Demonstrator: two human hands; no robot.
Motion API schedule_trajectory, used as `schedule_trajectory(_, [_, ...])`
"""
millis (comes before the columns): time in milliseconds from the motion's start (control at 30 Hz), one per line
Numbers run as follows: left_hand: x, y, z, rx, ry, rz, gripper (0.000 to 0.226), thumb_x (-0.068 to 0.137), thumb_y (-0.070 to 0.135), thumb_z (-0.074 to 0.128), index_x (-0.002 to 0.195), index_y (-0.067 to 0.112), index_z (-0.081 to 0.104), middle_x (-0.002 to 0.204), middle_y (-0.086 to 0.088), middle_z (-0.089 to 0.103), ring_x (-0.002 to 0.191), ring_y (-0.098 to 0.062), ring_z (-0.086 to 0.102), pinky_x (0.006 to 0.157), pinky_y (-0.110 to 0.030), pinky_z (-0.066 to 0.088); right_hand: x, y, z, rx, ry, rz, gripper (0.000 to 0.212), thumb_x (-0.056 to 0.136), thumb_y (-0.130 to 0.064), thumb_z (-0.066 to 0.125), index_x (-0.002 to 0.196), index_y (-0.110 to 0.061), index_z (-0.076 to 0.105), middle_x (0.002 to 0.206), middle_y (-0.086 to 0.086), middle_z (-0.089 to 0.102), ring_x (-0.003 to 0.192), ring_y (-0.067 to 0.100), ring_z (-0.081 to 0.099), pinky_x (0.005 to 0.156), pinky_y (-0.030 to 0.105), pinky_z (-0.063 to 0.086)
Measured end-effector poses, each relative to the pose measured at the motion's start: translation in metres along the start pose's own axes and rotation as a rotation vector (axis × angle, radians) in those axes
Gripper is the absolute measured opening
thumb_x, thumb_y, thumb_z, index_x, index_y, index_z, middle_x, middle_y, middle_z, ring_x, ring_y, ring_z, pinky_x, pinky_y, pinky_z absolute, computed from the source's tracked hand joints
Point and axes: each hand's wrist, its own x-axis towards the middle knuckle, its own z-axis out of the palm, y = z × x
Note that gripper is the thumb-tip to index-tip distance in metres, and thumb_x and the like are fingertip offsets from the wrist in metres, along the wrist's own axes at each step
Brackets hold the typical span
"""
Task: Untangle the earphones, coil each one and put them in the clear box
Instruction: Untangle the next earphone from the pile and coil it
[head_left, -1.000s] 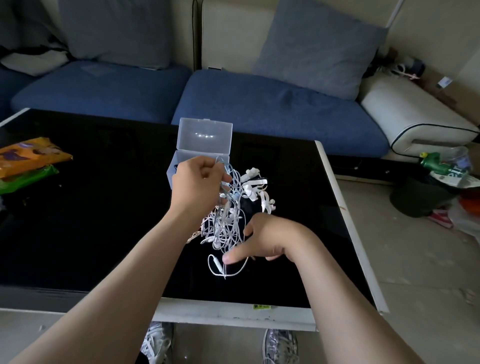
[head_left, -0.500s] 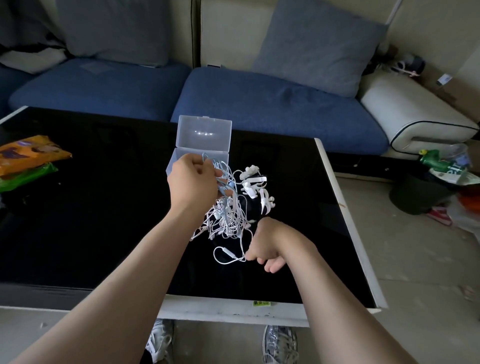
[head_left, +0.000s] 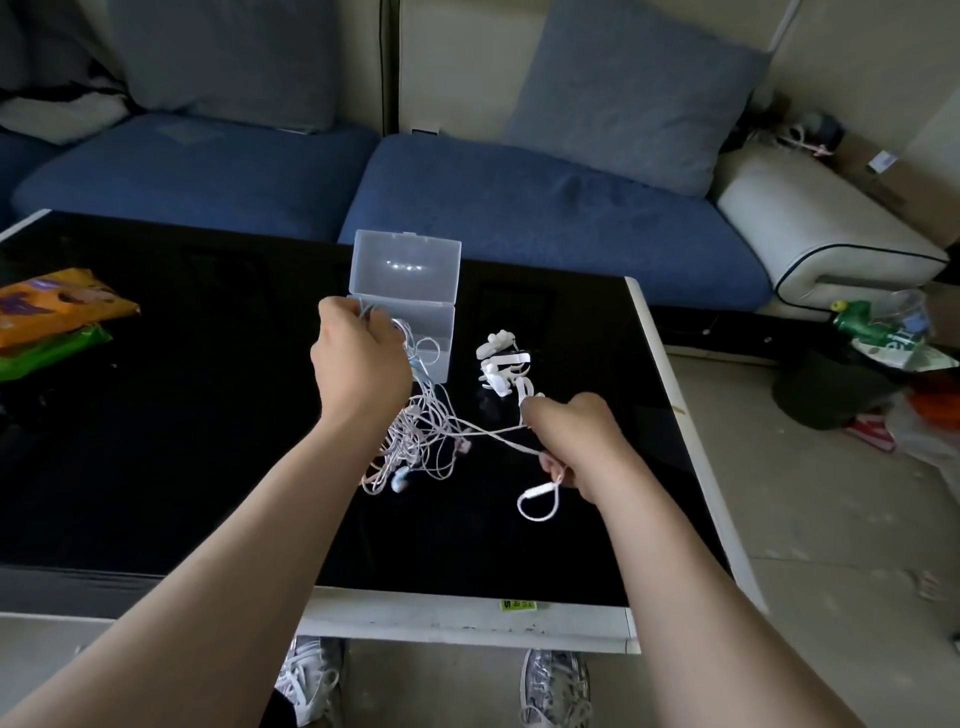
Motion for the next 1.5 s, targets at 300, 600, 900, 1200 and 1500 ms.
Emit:
schedule_trajectory(300, [-0.005,-0.01,-0.001,0.515,-0.174,0.088,0.055,0.097,0.032,0.068,0.134,0.001,0.042,0.138,-0.02,0.05,0.129,-0.044,0.04,0.1,-0.05,0.037,-0.015,-0.023,-0.012,0.133,0.353,-0.364,0.026,0.114,-0.033,0.041,0.117,-0.009,0.05,0.099,0.004,0.062,0.067,0.016,0.065,0.048,0.02,0.047])
schedule_trajectory(600, [-0.014,-0.009,-0.003,0.866,-0.392,0.267,0.055,0.083,0.011,0.069,0.135,0.022,0.057,0.144,-0.012,0.038,0.133,-0.041,0.033,0.105,-0.053,0.033,-0.018,-0.025,-0.016,0.276,0.135,-0.514,0.02,0.115,-0.032,0.038,0.113,-0.015,0.049,0.084,0.007,0.079,0.073,0.022,0.078,0.064,0.037,0.061])
schedule_trajectory(900, [-0.028,-0.006,0.014,0.615,-0.794,0.536,0.023,0.102,0.047,0.055,0.099,0.029,0.069,0.089,0.009,0.065,0.092,-0.02,0.059,0.09,-0.041,0.037,-0.035,-0.04,-0.012,0.594,-0.123,-0.596,0.02,0.118,-0.026,0.034,0.116,-0.008,0.042,0.086,0.022,0.078,0.074,0.039,0.078,0.063,0.04,0.064])
schedule_trajectory(1200, [-0.016,-0.021,0.006,0.815,-0.363,0.449,0.011,0.102,0.031,0.056,0.103,0.022,0.063,0.106,-0.001,0.063,0.104,-0.032,0.062,0.089,-0.044,0.036,-0.038,-0.045,-0.021,1.081,0.16,-0.498,0.021,0.118,-0.025,0.03,0.108,-0.013,0.044,0.092,0.026,0.077,0.076,0.034,0.079,0.065,0.037,0.063])
schedule_trajectory(1500, [-0.011,-0.018,0.0,0.721,-0.253,0.488,0.02,0.086,0.012,0.073,0.092,0.032,0.075,0.089,0.005,0.073,0.095,-0.028,0.067,0.081,-0.038,0.026,-0.013,-0.018,-0.032,-0.106,0.355,-0.294,0.033,0.091,-0.013,0.053,0.116,-0.019,0.075,0.111,0.008,0.075,0.11,0.035,0.065,0.089,0.038,0.053])
